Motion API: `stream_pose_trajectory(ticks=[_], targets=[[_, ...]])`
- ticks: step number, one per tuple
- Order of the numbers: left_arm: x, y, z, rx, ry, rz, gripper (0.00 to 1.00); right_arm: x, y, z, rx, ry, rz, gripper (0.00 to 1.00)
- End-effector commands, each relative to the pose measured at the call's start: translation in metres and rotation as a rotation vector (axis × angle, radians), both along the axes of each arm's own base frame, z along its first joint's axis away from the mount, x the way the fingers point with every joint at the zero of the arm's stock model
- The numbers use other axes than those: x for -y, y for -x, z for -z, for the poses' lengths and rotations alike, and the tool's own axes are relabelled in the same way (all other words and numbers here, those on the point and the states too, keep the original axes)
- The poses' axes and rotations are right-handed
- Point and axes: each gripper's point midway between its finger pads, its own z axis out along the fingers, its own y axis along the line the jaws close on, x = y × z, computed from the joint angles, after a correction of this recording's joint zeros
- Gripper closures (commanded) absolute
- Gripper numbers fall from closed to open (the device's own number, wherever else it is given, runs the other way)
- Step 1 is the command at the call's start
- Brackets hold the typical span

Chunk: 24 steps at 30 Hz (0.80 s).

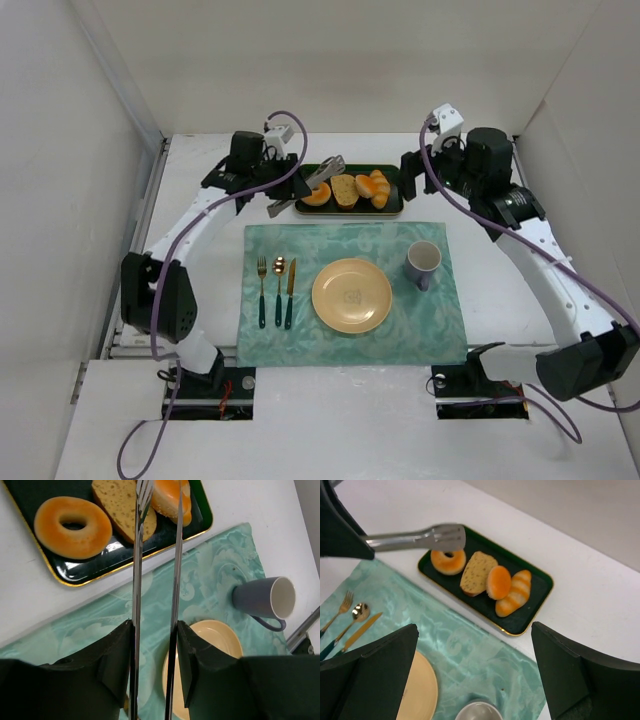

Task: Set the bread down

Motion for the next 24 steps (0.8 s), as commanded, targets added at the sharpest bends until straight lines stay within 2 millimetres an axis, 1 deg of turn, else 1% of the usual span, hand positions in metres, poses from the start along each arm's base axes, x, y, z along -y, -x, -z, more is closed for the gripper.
stream_pose_trajectory(ticks=[1,2,3,4,5,6,7,8,9,10,11,12,13,14,15,16,19,20,21,23,24], targets=[[0.03,-0.014,-0.041,0.084,0.076,0.054,0.65,0.016,-0.012,-0.028,0.109,-0.025,0.11,0.0],[0.04,-0.018,-0.031,0.065,0.065,0.065,0.65,0.017,-0.009,-0.032,0.119,-0.029,0.11,0.0],[0.044,-0.02,-0.028,0.057,0.057,0.067,0.65,0.018,-0.011,-0.034,0.124,-0.037,0.123,0.0],[0.047,-0.025,-0.033,0.068,0.048,0.057,0.65,0.018,-0.011,-0.03,0.116,-0.034,0.123,0.0],[0.051,-0.029,-0.032,0.07,0.042,0.056,0.65,0.018,-0.011,-0.03,0.116,-0.034,0.123,0.0],[0.056,-0.031,-0.022,0.048,0.028,0.058,0.65,0.018,-0.011,-0.03,0.116,-0.034,0.123,0.0],[0.056,-0.036,-0.021,0.051,0.021,0.047,0.65,0.018,-0.011,-0.03,0.116,-0.034,0.123,0.0],[0.062,-0.036,-0.026,0.062,0.026,0.058,0.65,0.018,-0.011,-0.03,0.116,-0.034,0.123,0.0],[0.062,-0.042,-0.019,0.056,0.013,0.044,0.65,0.018,-0.011,-0.03,0.116,-0.034,0.123,0.0],[0.064,-0.04,-0.021,0.056,0.007,0.044,0.64,0.018,-0.011,-0.03,0.116,-0.034,0.123,0.0],[0.062,-0.044,-0.015,0.053,-0.013,0.036,0.63,0.018,-0.011,-0.03,0.116,-0.034,0.123,0.0],[0.062,-0.047,-0.021,0.069,-0.014,0.025,0.63,0.018,-0.011,-0.03,0.116,-0.034,0.123,0.0],[0.063,-0.046,-0.014,0.053,-0.038,0.027,0.63,0.018,-0.011,-0.03,0.116,-0.034,0.123,0.0],[0.06,-0.051,-0.013,0.056,-0.056,0.003,0.63,0.018,-0.011,-0.03,0.116,-0.034,0.123,0.0],[0.062,-0.048,-0.01,0.058,-0.074,0.009,0.63,0.018,-0.011,-0.03,0.116,-0.034,0.123,0.0],[0.06,-0.051,-0.013,0.077,-0.085,0.004,0.63,0.018,-0.011,-0.03,0.116,-0.034,0.123,0.0],[0.049,-0.053,-0.006,0.067,-0.138,-0.037,0.63,0.018,-0.011,-0.03,0.116,-0.034,0.123,0.0],[0.043,-0.051,-0.005,0.07,-0.173,-0.042,0.63,0.018,-0.011,-0.03,0.116,-0.034,0.123,0.0],[0.034,-0.053,0.001,0.069,-0.215,-0.074,0.63,0.018,-0.011,-0.03,0.116,-0.034,0.123,0.0],[0.021,-0.049,0.002,0.074,-0.265,-0.104,0.63,0.016,-0.01,-0.03,0.115,-0.036,0.113,0.0],[0.014,-0.045,0.006,0.064,-0.296,-0.115,0.63,0.016,-0.01,-0.03,0.115,-0.037,0.113,0.0]])
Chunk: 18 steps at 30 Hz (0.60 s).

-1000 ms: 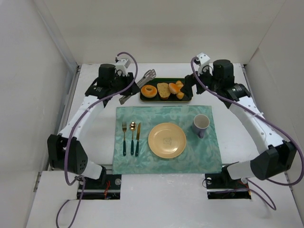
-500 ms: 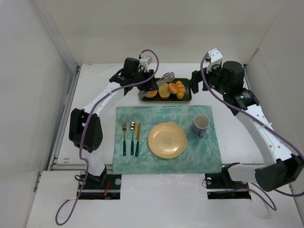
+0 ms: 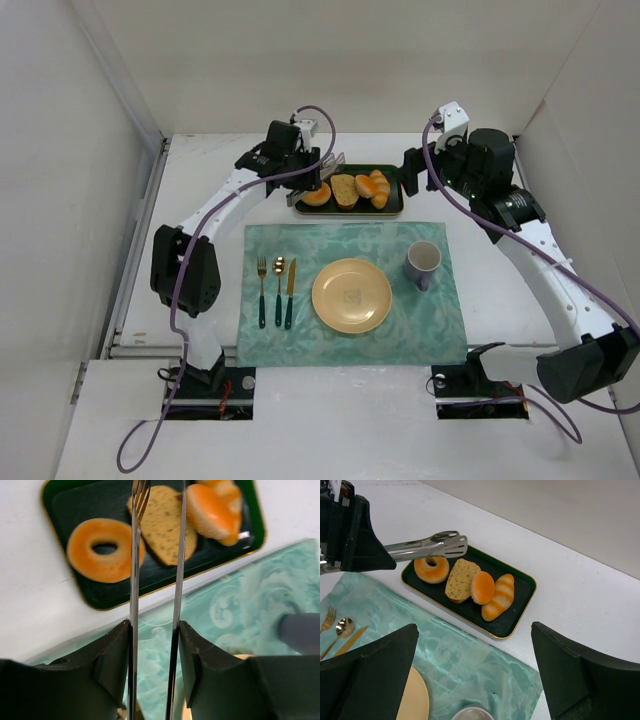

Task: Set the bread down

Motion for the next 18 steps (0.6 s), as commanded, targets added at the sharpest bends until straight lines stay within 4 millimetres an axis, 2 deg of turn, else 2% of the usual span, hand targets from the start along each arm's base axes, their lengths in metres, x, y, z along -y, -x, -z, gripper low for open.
stream_pose_trajectory(ticks=[1,3,5,6,9,11,18], targets=[[-0.029,0.005,-0.01,0.052,-0.129,-0.063,0.63,0.001,-0.002,-0.017,0.053,-0.031,0.009,0.0],[-0.042,0.011,-0.014,0.058,-0.152,-0.086,0.63,-0.001,-0.002,-0.017,0.053,-0.033,0.0,0.0],[-0.053,0.017,-0.008,0.039,-0.169,-0.103,0.63,-0.002,-0.004,-0.013,0.044,-0.03,0.0,0.0],[-0.059,0.018,-0.013,0.049,-0.163,-0.115,0.63,-0.003,-0.003,-0.013,0.043,-0.032,-0.009,0.0],[-0.067,0.025,-0.012,0.041,-0.193,-0.121,0.61,-0.003,-0.003,-0.013,0.043,-0.032,-0.009,0.0],[-0.074,0.029,-0.02,0.055,-0.213,-0.133,0.61,-0.004,-0.002,-0.013,0.043,-0.034,-0.018,0.0],[-0.081,0.036,-0.028,0.068,-0.228,-0.141,0.6,-0.004,-0.002,-0.013,0.042,-0.034,-0.018,0.0]])
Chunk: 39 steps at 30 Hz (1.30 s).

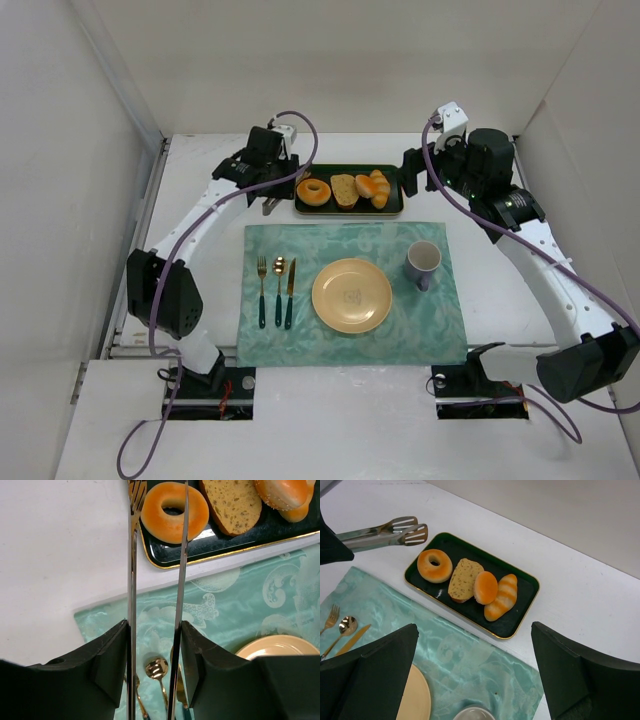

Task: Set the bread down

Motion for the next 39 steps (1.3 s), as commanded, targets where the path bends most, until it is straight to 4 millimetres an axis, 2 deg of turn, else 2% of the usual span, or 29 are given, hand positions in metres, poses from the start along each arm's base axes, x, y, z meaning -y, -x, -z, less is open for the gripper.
stream_pose_trajectory(ticks=[1,5,8,9,11,15,16,18,20,21,23,39], targets=[[-0.013,0.006,-0.018,0.04,-0.028,-0.007,0.6,-0.003,-0.002,-0.014,0.046,-0.033,-0.012,0.0],[-0.014,0.007,-0.012,0.023,-0.043,0.001,0.59,-0.003,-0.002,-0.014,0.046,-0.033,-0.012,0.0],[-0.018,0.004,-0.015,0.027,-0.03,0.006,0.58,-0.003,-0.002,-0.014,0.046,-0.033,-0.012,0.0],[-0.021,0.001,-0.011,0.015,-0.035,-0.004,0.58,-0.003,-0.002,-0.014,0.046,-0.033,-0.012,0.0],[-0.018,-0.002,-0.015,0.024,-0.03,0.012,0.58,-0.003,-0.002,-0.014,0.046,-0.033,-0.012,0.0],[-0.023,-0.005,-0.01,0.0,-0.03,0.015,0.58,-0.003,-0.002,-0.014,0.046,-0.033,-0.012,0.0],[-0.02,-0.005,-0.005,-0.014,-0.026,0.023,0.58,-0.003,-0.002,-0.014,0.046,-0.033,-0.012,0.0],[-0.017,-0.009,-0.008,-0.007,-0.02,0.042,0.58,-0.003,-0.002,-0.014,0.046,-0.033,-0.012,0.0],[-0.015,-0.008,0.004,-0.044,-0.025,0.048,0.58,-0.003,-0.002,-0.014,0.046,-0.033,-0.012,0.0],[-0.013,-0.01,0.0,-0.034,-0.021,0.061,0.58,-0.003,-0.002,-0.014,0.046,-0.033,-0.012,0.0],[-0.013,-0.011,0.008,-0.051,-0.027,0.061,0.58,-0.003,-0.002,-0.014,0.046,-0.033,-0.012,0.0],[-0.008,-0.016,0.016,-0.073,-0.027,0.081,0.55,-0.003,-0.002,-0.014,0.046,-0.033,-0.012,0.0]])
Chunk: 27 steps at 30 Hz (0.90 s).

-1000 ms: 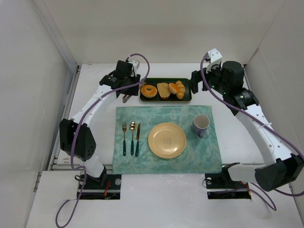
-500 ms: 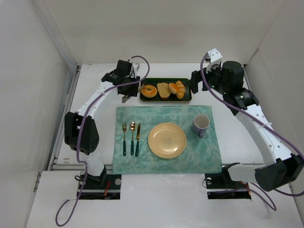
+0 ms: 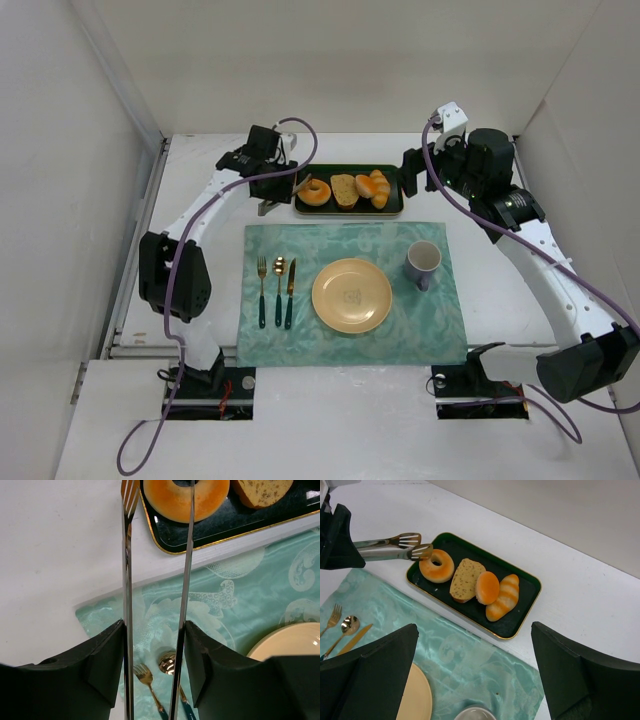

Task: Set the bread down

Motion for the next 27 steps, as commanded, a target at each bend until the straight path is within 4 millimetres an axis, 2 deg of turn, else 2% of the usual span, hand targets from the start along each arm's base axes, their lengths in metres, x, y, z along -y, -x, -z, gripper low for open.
stream_pose_trajectory(ticks=[1,4,18,27], targets=[[0.006,-0.01,-0.018,0.049,0.019,0.019,0.55,-0.002,-0.003,-0.014,0.047,-0.029,-0.004,0.0],[0.006,-0.012,-0.022,0.058,0.023,0.019,0.55,-0.002,-0.003,-0.014,0.047,-0.029,-0.004,0.0],[0.008,-0.016,-0.006,0.023,0.004,0.026,0.55,0.0,-0.004,-0.014,0.048,-0.027,0.005,0.0],[-0.002,-0.021,0.002,0.001,0.004,0.004,0.55,0.0,-0.004,-0.014,0.048,-0.027,0.005,0.0]])
